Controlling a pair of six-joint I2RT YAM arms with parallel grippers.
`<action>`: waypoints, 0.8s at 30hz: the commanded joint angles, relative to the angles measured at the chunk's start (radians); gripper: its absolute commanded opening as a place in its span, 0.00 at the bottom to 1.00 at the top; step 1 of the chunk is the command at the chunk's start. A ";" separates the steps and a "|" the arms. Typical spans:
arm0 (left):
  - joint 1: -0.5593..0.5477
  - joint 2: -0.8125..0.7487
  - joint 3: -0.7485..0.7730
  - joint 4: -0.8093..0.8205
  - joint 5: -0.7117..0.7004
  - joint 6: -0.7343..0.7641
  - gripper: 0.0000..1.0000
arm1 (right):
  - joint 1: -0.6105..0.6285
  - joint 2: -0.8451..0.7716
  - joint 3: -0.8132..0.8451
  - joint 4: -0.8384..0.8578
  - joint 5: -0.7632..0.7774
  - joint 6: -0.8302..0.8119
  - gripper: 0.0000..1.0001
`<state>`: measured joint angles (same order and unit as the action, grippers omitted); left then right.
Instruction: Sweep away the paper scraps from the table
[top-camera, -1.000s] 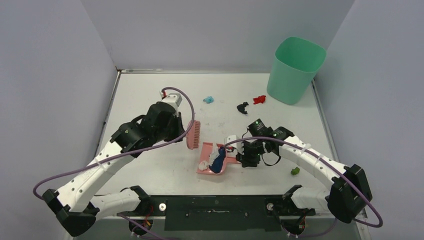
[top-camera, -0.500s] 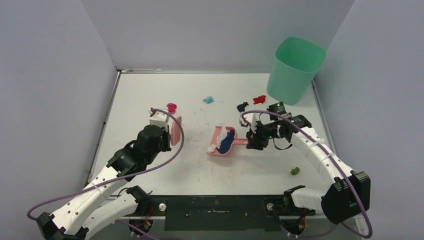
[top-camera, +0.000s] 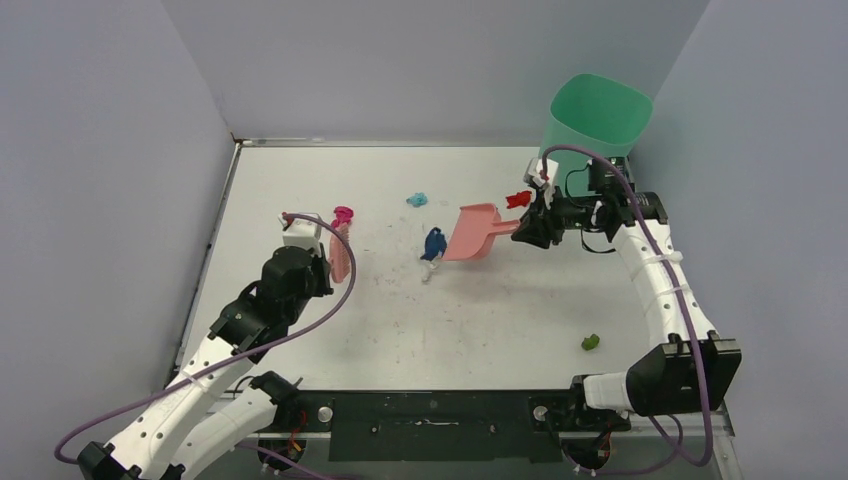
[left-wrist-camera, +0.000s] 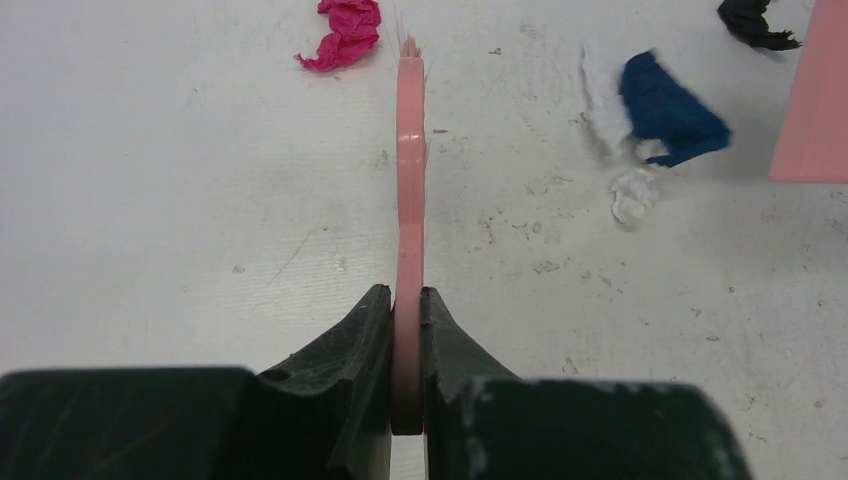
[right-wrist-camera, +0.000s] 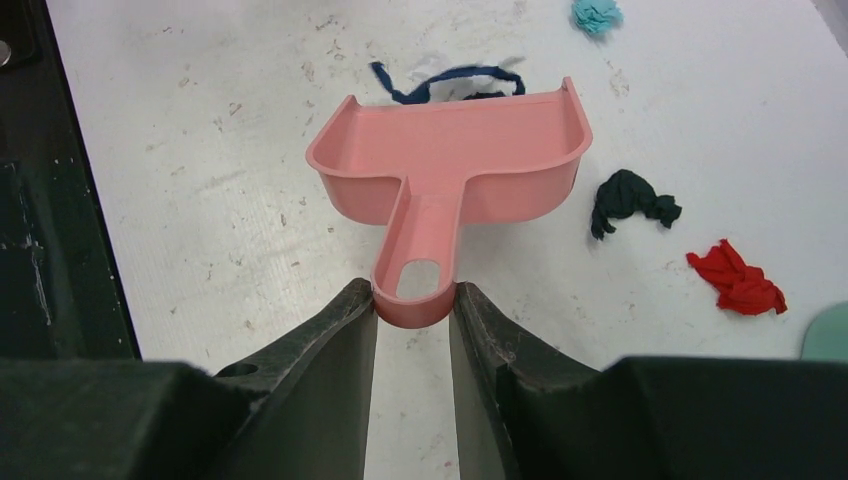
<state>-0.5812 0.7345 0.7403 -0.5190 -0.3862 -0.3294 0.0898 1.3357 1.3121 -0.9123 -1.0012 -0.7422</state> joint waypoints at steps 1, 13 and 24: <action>0.010 0.000 0.010 0.071 0.008 -0.006 0.00 | -0.027 0.015 -0.002 -0.001 -0.113 -0.029 0.12; 0.035 0.030 0.012 0.077 0.048 -0.005 0.00 | -0.030 -0.012 -0.290 -0.012 -0.011 -0.200 0.13; 0.054 0.044 0.011 0.080 0.080 -0.005 0.00 | -0.030 0.014 -0.456 0.016 0.305 -0.297 0.24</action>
<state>-0.5350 0.7784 0.7395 -0.5182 -0.3279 -0.3302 0.0601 1.3514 0.8978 -0.9257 -0.8085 -0.9577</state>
